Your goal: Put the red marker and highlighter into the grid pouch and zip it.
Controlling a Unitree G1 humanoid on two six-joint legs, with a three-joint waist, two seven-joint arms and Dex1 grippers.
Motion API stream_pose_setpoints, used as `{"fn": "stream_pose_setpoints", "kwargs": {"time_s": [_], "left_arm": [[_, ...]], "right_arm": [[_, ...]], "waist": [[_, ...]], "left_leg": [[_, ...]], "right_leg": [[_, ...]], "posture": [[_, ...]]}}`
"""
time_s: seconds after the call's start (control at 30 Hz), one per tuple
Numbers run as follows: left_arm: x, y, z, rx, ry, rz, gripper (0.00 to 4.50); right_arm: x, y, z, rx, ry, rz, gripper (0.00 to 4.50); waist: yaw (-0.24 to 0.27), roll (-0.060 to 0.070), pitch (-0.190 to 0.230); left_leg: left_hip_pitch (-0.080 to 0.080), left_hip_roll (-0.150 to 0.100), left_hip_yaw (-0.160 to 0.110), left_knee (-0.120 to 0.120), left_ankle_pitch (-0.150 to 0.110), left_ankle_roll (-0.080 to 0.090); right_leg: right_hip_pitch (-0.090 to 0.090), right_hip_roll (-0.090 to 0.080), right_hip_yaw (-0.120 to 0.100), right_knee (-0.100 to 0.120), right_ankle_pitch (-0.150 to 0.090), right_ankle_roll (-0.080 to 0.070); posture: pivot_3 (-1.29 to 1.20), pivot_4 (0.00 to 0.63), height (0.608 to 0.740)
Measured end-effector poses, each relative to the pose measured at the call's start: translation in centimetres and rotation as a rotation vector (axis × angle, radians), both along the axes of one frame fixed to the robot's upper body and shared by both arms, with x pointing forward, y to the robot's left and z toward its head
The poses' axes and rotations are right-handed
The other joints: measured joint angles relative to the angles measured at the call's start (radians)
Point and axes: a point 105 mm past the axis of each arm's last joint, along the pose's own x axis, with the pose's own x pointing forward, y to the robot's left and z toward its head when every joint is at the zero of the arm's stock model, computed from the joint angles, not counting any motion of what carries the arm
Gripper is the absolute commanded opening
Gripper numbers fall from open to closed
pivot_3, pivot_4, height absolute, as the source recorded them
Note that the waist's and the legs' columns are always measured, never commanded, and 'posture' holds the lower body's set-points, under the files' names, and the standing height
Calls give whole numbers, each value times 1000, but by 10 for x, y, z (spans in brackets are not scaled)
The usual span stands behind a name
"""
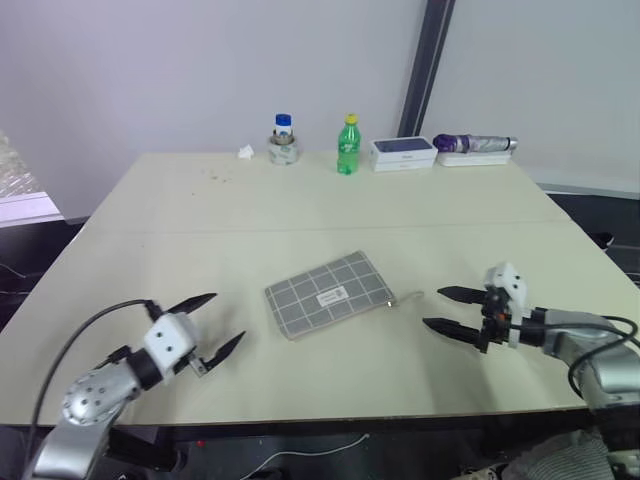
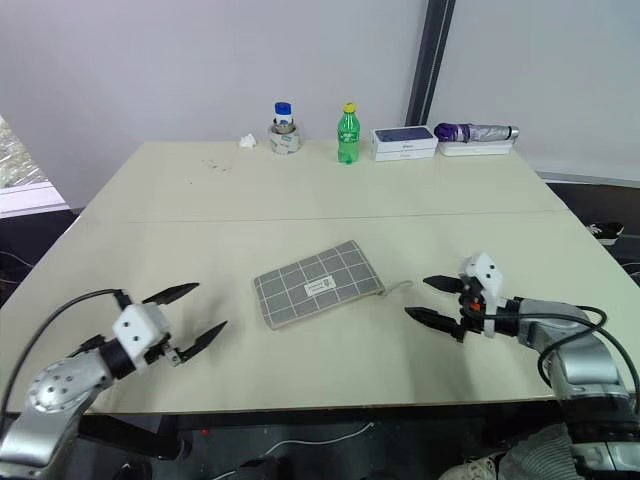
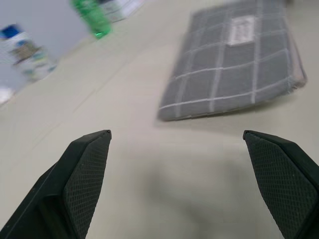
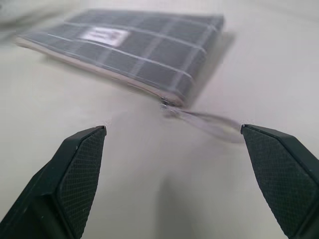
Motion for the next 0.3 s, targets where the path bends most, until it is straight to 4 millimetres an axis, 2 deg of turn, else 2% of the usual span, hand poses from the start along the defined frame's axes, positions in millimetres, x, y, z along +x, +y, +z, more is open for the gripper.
{"fn": "stream_pose_setpoints", "kwargs": {"time_s": [0.17, 0.3], "left_arm": [[-4, 36, 4, -77, 73, 128, 4458], [-19, 63, -8, -82, 162, 180, 4458]], "right_arm": [[-3, -28, 6, -38, -73, -65, 4497], [-4, -47, -3, -71, -56, -115, 4497]], "waist": [[-4, 0, 0], [-8, 0, 0]], "left_leg": [[0, 0, 0, 0, 0, 0], [0, 0, 2, -1, 0, 0]], "right_leg": [[0, 0, 0, 0, 0, 0], [-1, 1, 1, 0, 0, 0]], "posture": [[0, 150, 740], [0, 150, 740]]}}
